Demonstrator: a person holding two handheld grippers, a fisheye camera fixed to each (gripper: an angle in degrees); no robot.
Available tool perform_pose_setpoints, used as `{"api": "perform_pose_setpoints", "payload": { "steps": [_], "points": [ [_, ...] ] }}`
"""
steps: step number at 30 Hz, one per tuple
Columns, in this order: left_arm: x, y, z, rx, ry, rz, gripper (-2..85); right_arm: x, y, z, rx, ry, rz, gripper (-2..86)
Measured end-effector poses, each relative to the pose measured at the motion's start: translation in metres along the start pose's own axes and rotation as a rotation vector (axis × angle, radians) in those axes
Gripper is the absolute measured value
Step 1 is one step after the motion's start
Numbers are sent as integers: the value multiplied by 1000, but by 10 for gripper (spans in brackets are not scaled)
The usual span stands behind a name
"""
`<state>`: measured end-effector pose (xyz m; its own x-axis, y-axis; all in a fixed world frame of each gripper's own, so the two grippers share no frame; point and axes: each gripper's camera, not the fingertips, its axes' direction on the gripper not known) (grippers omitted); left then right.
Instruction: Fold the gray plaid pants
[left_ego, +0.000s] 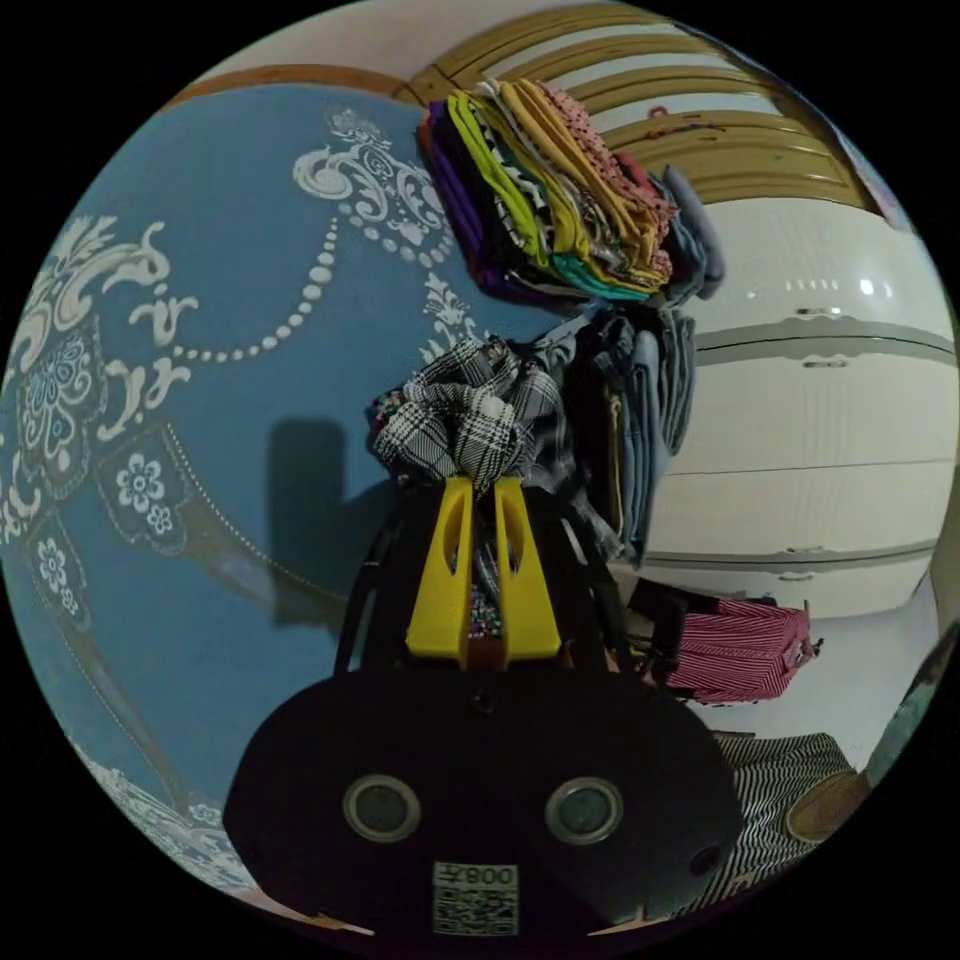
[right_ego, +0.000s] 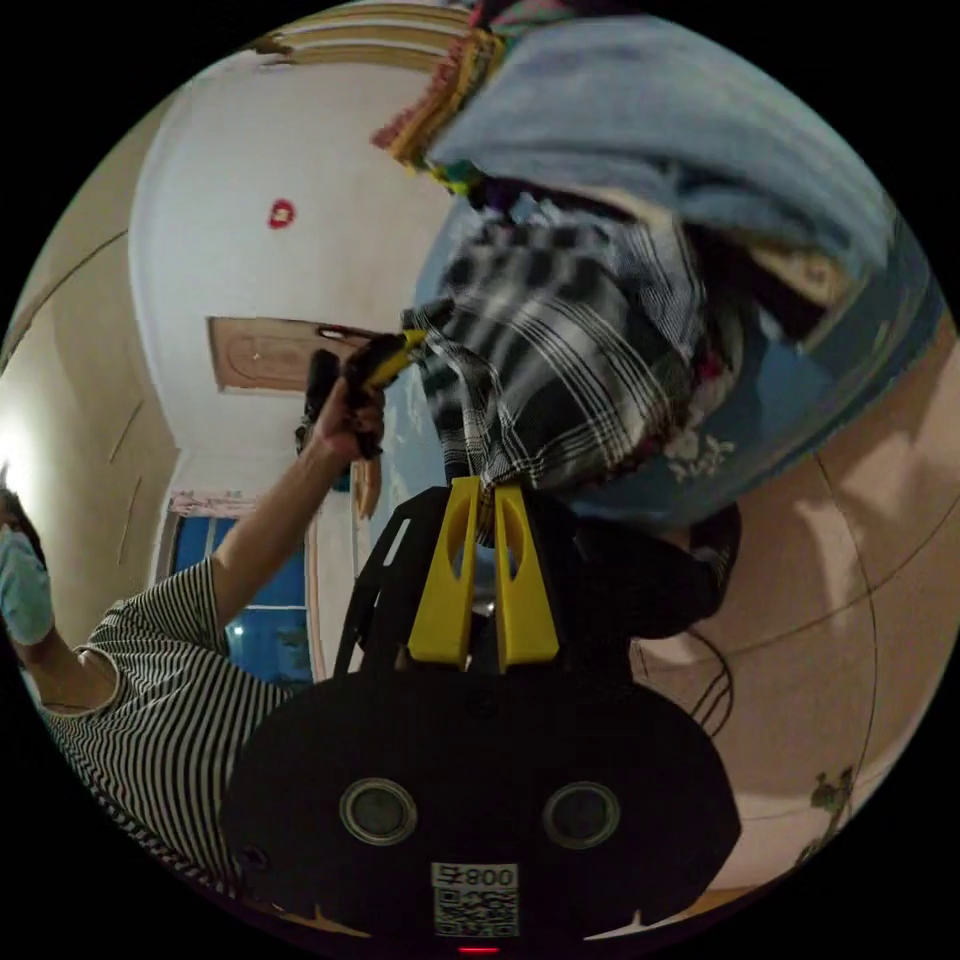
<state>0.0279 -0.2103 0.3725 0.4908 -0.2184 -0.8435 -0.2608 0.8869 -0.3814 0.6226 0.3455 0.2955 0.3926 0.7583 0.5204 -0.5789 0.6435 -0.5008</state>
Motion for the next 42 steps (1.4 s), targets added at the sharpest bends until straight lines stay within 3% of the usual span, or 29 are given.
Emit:
{"api": "perform_pose_setpoints", "payload": {
  "steps": [5,15,23,27,30,34,38,42],
  "points": [
    [32,-60,41,-15,-62,126,33,17,-9,-21,-38,-9,-35,22],
    [50,-117,106,-14,-102,83,52,49,-13,-72,-77,-25,-20,25],
    [86,-120,125,182,-241,90,34,53,3,-145,65,17,17,8],
    [119,-126,151,226,-277,181,16,17,-8,-174,138,225,-125,2],
    [133,-142,191,131,-291,213,7,-8,-25,-171,120,377,-243,1],
    [135,-166,245,-5,-441,155,3,-28,-38,-145,2,645,-325,1],
    [142,-180,270,-45,-477,186,2,-44,-34,-144,14,723,-363,1],
    [148,-190,285,-88,-491,205,2,-55,-34,-164,28,649,-361,1]
  ]
}}
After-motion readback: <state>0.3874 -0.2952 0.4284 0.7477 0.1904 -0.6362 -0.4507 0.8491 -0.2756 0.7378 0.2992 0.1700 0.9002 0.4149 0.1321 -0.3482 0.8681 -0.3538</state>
